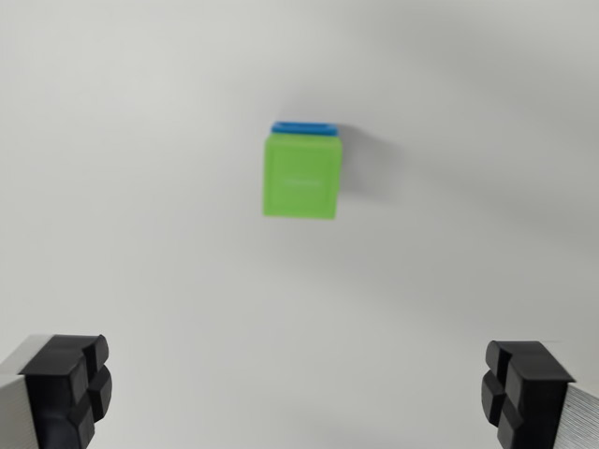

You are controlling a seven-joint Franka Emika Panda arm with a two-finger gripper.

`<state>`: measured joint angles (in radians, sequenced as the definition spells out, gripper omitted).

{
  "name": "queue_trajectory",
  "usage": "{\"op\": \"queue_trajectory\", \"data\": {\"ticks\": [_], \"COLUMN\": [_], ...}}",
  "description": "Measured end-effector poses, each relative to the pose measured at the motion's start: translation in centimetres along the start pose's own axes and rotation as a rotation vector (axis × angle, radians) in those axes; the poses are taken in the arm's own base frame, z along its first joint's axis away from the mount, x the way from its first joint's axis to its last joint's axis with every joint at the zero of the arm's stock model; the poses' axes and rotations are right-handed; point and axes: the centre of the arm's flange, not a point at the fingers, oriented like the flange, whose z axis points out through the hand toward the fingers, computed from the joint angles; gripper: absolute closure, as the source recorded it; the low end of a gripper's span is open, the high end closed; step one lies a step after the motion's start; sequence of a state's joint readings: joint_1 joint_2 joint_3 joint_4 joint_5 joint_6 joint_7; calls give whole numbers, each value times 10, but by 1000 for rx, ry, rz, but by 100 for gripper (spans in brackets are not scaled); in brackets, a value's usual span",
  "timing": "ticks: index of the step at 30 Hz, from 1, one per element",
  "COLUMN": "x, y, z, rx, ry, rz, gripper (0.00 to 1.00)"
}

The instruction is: Stack cube

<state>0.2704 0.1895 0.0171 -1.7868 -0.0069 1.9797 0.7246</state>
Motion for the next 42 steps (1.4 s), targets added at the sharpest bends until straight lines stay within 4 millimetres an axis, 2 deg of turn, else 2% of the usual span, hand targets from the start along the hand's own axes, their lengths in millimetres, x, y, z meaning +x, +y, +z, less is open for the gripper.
{"op": "queue_trajectory", "data": {"ticks": [14,42], "x": [0,0], "y": [0,0], "z": [-21,-22], "rx": [-1,-1], "ry": [-1,0], "rz": [0,0], "gripper": [0,0]}}
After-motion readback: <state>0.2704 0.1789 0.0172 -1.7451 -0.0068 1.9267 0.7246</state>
